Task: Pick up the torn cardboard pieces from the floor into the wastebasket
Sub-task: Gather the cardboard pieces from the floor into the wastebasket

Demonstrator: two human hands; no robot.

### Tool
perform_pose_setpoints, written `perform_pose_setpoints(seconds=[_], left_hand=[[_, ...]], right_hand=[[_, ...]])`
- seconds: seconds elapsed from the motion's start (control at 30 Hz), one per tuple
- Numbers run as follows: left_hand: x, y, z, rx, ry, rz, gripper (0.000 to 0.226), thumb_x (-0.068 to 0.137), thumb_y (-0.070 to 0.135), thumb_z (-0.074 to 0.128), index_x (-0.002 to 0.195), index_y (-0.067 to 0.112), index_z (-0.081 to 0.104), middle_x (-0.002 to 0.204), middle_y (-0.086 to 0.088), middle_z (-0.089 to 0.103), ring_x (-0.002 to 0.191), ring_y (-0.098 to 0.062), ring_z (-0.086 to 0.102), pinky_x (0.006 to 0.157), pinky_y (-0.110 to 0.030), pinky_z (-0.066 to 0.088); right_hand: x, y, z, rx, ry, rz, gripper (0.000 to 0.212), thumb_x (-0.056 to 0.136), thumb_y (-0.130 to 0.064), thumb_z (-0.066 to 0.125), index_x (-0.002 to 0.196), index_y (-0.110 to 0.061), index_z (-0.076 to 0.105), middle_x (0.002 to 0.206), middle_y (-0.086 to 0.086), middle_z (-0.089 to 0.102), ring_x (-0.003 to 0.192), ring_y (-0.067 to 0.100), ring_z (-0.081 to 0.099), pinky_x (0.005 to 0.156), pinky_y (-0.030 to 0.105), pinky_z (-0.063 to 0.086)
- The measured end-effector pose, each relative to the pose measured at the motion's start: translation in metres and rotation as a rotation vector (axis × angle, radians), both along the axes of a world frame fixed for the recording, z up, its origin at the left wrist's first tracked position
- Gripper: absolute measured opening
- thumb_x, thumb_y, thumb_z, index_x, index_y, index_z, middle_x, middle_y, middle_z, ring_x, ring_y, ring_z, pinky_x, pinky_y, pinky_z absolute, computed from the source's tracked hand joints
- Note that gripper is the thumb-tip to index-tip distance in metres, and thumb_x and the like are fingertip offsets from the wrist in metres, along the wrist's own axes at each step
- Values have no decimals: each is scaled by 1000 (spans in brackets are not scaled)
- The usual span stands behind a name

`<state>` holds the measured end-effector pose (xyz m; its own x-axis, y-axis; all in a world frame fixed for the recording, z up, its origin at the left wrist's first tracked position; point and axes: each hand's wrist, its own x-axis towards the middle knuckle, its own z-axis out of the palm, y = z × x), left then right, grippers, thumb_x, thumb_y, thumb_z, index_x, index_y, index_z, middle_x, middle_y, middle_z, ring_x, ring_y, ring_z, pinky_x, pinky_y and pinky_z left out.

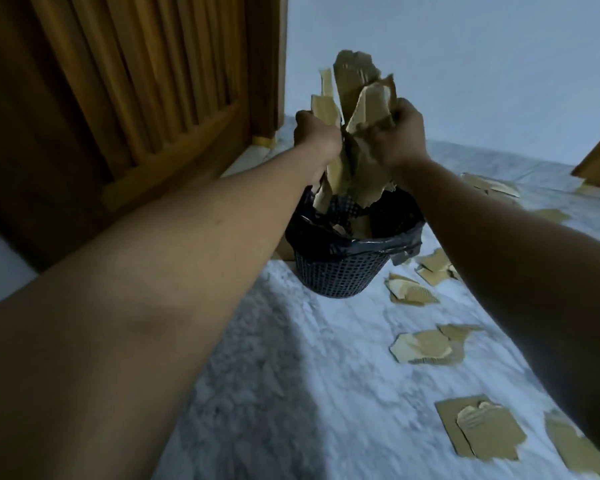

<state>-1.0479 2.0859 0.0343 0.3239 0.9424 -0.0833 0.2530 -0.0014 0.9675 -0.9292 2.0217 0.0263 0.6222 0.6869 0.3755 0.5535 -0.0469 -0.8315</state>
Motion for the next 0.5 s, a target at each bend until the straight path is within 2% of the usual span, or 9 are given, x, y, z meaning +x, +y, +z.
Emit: perform_pose_setpoints(seconds=[0.1,0.2,0.23,0.3,0.33,0.37,0.4,0.43,0.5], left_hand=[[16,-3,-8,40,61,-27,52,98,18,52,143,13,28,145,-11,42,122,-28,49,84,-30,45],[18,1,-21,14,134,-85,68,93,35,63,145,8,28,143,-10,45,122,-27,50,94,-33,48],[16,3,-26,30,173,-82,74,93,38,63,147,7,24,146,-10,43,126,-28,48,95,-32,45],[7,8,-34,122,293,-53,79,92,43,62,150,7,22,149,-11,41,130,-29,45,97,-31,41],[2,11,-39,179,369,-36,78,91,44,64,149,8,27,148,-11,43,130,-31,45,99,-32,41],[-6,13,-43,215,449,-13,77,89,45,66,147,10,32,147,-11,44,130,-32,45,102,-35,41],[-12,18,-50,237,548,16,77,86,45,68,145,10,35,146,-12,45,130,-34,45,104,-39,42],[-19,20,-56,238,659,38,76,84,44,70,143,8,38,144,-15,46,129,-36,46,105,-42,41],[-32,20,-67,165,837,-31,61,89,35,65,136,3,41,133,-17,51,116,-35,54,101,-42,44]], right_hand=[[14,-3,-11,-101,57,11,45,87,-32,71,124,-10,57,113,9,69,97,25,68,82,44,60],[23,-10,-25,-345,113,75,72,84,-45,76,137,-1,53,120,19,68,99,31,69,86,43,59],[27,-15,-29,-412,96,55,74,81,-49,79,132,1,57,113,19,69,97,32,69,85,43,59],[41,-22,-38,-486,33,-37,58,73,-58,81,95,-6,69,88,14,70,84,30,69,70,39,56],[49,-26,-42,-514,11,-98,58,68,-62,82,79,-8,65,79,12,69,75,28,68,62,37,54],[56,-31,-46,-545,1,-148,59,65,-62,84,71,-9,59,76,10,67,67,26,65,56,35,50],[63,-36,-50,-578,-1,-178,56,68,-55,85,69,-9,53,75,9,63,63,22,59,51,32,46],[66,-43,-54,-626,11,-183,50,75,-44,85,72,-8,51,78,9,59,64,21,56,52,32,45],[75,-54,-68,-726,138,-136,30,88,-23,76,92,-2,55,87,11,60,73,24,60,62,33,52]])
